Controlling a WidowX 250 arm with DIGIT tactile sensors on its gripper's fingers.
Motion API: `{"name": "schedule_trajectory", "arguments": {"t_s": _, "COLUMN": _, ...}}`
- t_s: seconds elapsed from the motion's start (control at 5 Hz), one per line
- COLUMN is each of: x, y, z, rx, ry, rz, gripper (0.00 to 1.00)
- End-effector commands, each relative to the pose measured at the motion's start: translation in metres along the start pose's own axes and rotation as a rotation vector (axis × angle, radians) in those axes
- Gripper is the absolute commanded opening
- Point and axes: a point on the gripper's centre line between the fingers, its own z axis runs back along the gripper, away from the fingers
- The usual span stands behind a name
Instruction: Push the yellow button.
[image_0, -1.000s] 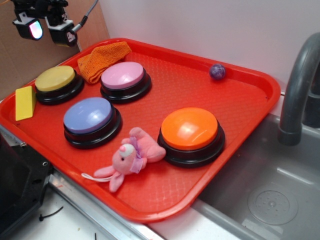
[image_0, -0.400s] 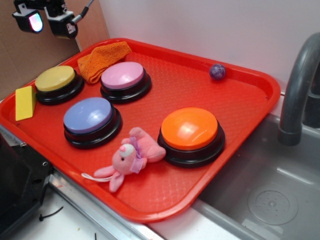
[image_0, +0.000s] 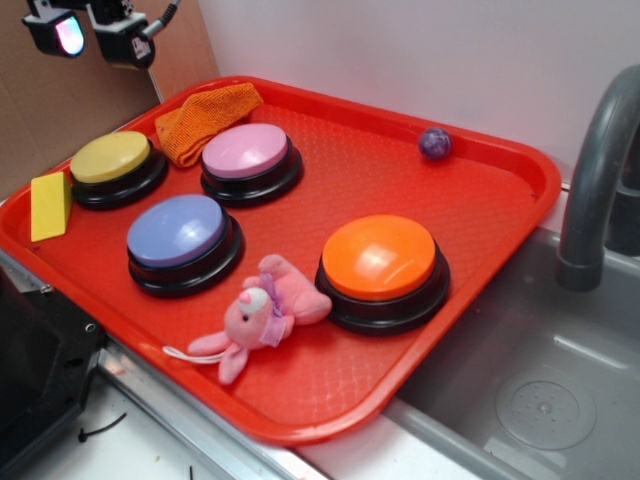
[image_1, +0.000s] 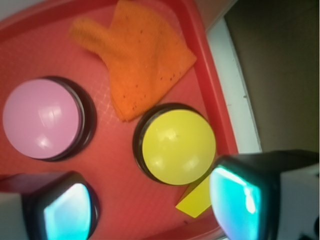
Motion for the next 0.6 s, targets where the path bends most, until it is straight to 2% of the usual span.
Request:
{"name": "schedule_trajectory", "arguments": {"t_s": 0.0, "x": 0.004, "y": 0.000, "z": 0.031, "rx": 0.012, "ry": -0.095, "rz": -0.028, "gripper": 1.00}}
{"name": "schedule_trajectory", "arguments": {"t_s": 0.4, "x": -0.002, "y": -0.006, "z": 0.044, "rx": -0.003, "ry": -0.133, "rz": -0.048, "gripper": 1.00}}
